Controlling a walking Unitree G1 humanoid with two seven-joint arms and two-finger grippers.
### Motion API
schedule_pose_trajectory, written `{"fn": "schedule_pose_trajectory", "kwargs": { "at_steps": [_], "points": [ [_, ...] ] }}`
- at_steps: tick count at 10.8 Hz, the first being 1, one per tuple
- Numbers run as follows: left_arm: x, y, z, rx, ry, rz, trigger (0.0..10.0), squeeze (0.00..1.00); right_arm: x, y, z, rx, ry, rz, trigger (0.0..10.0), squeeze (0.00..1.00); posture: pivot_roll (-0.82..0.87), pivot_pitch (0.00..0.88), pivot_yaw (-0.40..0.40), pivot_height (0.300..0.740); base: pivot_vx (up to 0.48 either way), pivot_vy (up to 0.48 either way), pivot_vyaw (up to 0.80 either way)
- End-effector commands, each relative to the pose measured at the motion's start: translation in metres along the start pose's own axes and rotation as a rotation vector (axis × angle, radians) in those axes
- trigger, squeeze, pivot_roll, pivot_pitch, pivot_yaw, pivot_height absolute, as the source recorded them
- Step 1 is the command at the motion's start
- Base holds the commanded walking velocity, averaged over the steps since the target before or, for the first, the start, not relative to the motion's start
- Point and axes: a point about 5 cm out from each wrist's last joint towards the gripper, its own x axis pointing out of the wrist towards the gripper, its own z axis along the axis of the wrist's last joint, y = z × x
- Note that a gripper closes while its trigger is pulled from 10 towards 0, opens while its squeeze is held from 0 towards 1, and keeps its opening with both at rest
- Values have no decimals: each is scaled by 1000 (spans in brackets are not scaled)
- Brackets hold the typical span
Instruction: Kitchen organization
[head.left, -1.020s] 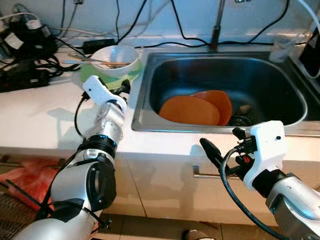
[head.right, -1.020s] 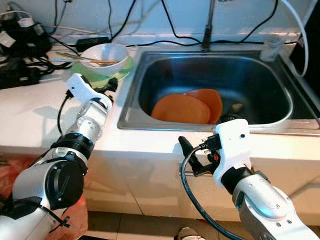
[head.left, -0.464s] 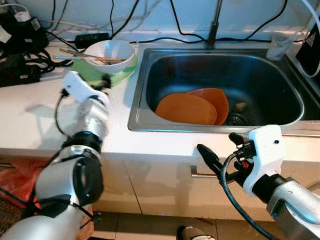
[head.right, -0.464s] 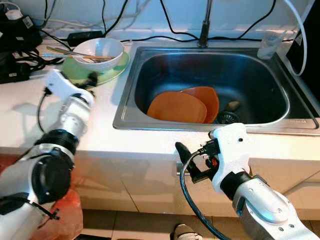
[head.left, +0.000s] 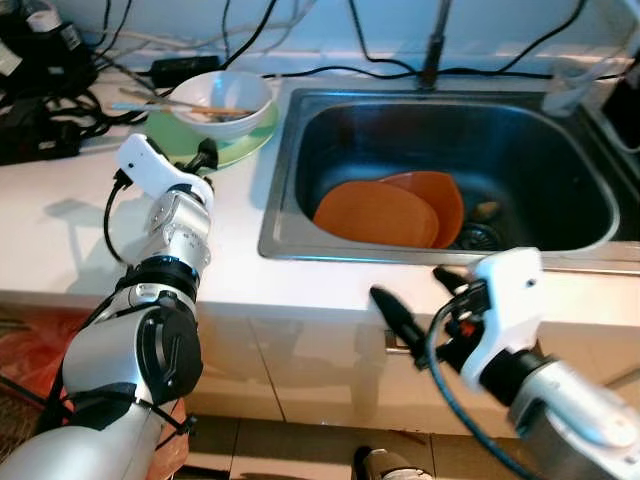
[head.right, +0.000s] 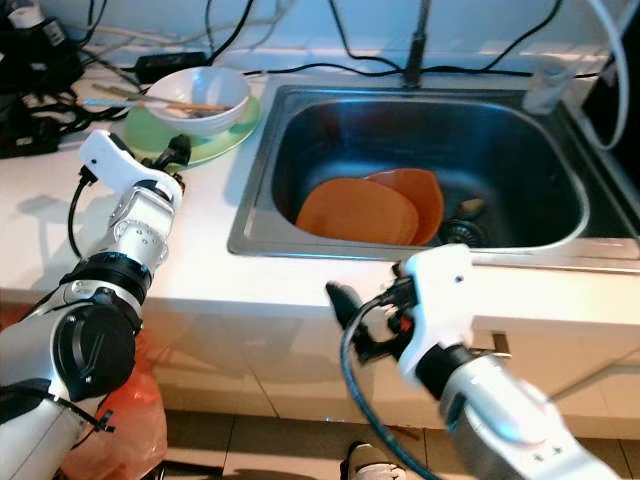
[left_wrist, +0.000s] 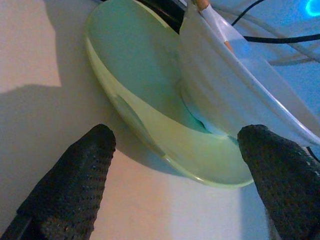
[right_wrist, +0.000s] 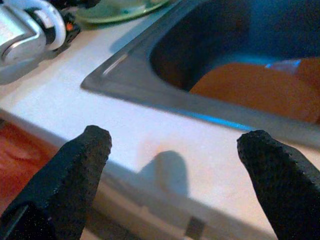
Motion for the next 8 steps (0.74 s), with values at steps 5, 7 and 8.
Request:
{"fn": "schedule_pose_trajectory", "kwargs": {
  "at_steps": [5,7,8],
  "points": [
    [-5,16,-28,-159,146,52,10000,0,-5,9,-3,29,-13,6,10000,0,-468,173,23,740,0,0,0],
    [-5,14,-28,-192,148,51,0,0,-5,10,-2,29,-15,1,10000,0,-472,177,23,740,0,0,0],
    [-4,14,-26,-191,146,60,0,0,-5,9,-2,28,-16,-3,10000,0,-471,177,24,740,0,0,0]
  ]
}}
